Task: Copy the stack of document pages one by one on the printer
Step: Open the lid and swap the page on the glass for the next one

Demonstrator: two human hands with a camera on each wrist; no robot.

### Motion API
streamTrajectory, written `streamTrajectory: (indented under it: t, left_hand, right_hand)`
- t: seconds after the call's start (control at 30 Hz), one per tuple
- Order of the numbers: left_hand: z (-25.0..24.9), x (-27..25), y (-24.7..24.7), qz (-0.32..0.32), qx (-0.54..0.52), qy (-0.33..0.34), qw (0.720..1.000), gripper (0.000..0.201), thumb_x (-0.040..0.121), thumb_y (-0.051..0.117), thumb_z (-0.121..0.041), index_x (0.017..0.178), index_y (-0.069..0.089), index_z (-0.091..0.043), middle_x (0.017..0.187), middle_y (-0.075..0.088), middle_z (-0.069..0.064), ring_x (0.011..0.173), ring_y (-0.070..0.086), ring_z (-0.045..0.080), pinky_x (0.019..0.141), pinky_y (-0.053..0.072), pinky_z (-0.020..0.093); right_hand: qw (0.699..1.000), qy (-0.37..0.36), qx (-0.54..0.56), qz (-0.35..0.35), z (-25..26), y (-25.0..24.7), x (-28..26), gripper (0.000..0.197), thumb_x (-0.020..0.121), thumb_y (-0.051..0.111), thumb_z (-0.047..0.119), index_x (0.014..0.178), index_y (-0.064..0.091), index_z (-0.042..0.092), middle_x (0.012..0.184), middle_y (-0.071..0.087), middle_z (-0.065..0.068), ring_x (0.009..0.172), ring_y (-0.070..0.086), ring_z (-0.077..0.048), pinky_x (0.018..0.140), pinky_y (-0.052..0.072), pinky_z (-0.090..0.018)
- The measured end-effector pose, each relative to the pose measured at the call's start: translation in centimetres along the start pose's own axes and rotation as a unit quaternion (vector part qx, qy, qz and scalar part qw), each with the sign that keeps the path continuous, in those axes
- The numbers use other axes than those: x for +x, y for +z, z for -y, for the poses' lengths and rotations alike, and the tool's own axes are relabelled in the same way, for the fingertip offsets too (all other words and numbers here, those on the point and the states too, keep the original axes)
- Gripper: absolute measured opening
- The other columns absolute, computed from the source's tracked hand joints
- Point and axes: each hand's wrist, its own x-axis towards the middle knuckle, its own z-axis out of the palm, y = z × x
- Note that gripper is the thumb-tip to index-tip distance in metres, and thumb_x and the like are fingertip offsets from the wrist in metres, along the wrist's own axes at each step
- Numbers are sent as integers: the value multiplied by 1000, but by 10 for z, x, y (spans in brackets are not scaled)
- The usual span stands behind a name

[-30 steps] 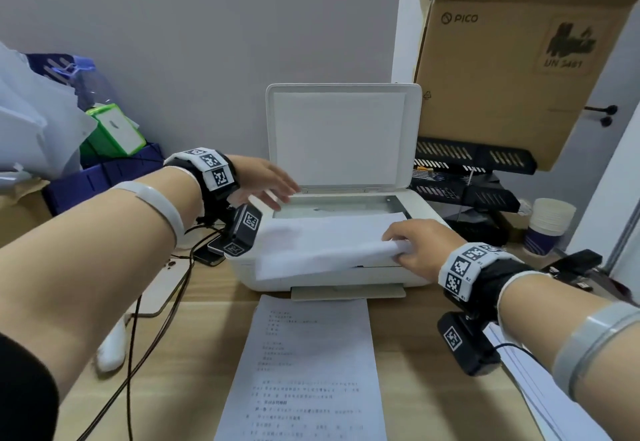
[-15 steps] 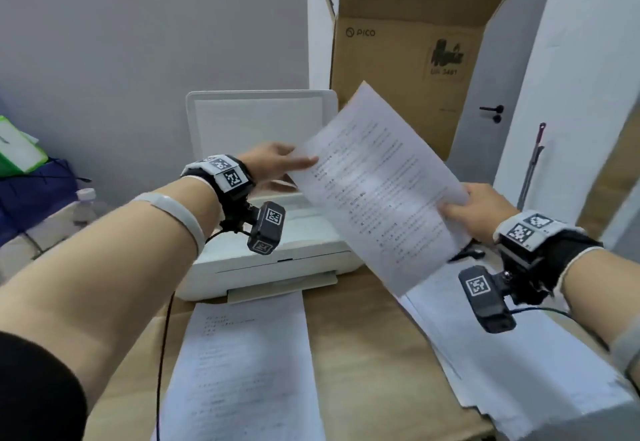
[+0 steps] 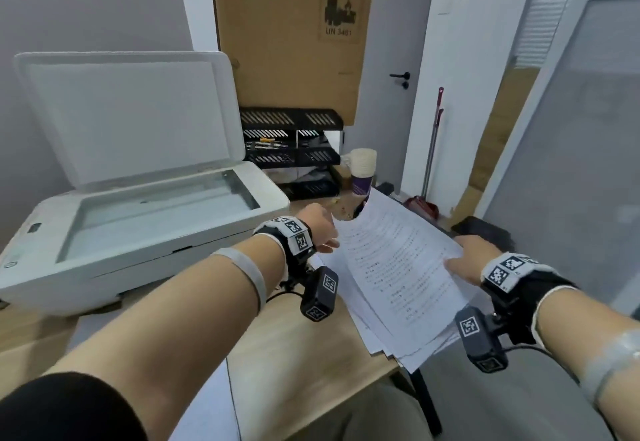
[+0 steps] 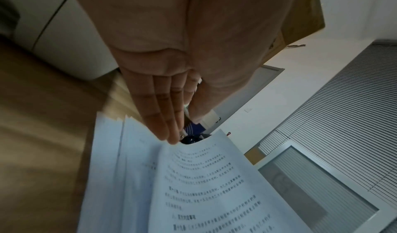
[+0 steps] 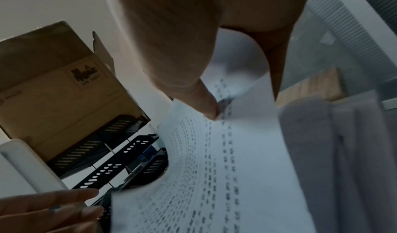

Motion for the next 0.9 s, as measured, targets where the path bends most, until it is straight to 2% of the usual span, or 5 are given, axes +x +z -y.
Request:
streamTrajectory:
  t: [0.13, 0.33, 0.6, 0.73, 0.9]
  left_hand:
    - [18, -1, 10, 7, 18, -21, 1000, 55, 95, 59, -6, 144, 36, -5, 115, 65, 18, 86, 69, 22, 67, 59, 33]
    - [45, -38, -30, 37, 6, -19, 999, 23, 96, 61, -18, 118, 62, -10, 110, 72, 8, 88, 72, 17, 74, 56, 30]
    - [127, -130, -122, -118, -36, -116, 986, 23, 93, 64, -35, 108, 69, -19, 106, 75, -3, 97, 68, 14, 77, 37, 30]
    - [166, -174, -156, -231, -6, -134, 964, 25, 92, 66, -34, 113, 71, -20, 114, 70, -2, 109, 61, 19, 71, 38, 25]
    - [202, -207, -173, -275, -62, -168, 945, 32, 95, 61, -27, 126, 64, -19, 125, 61, 1, 113, 52, 22, 101, 41, 41]
  right_hand:
    - [1000, 20, -20, 9, -7, 8, 6, 39, 92, 60, 26, 129, 58, 15, 117, 66, -11, 103, 64, -31, 86, 53, -33]
    - [986, -85, -90, -110, 63, 17, -17, 39, 88, 62, 36, 124, 50, 23, 124, 55, -5, 116, 53, -28, 96, 45, -44]
    - [919, -250, 165, 258, 206, 137, -92, 19, 91, 67, 20, 101, 59, 7, 87, 68, -11, 57, 64, -17, 58, 56, -34]
    - [918, -258, 92, 288, 237, 169, -103, 24, 91, 66, 32, 85, 53, 13, 79, 66, -13, 63, 67, -23, 65, 52, -34]
    - [934, -267, 15, 236, 246, 178, -107, 41, 81, 73, 50, 67, 48, 20, 63, 49, -1, 57, 45, -18, 53, 33, -25]
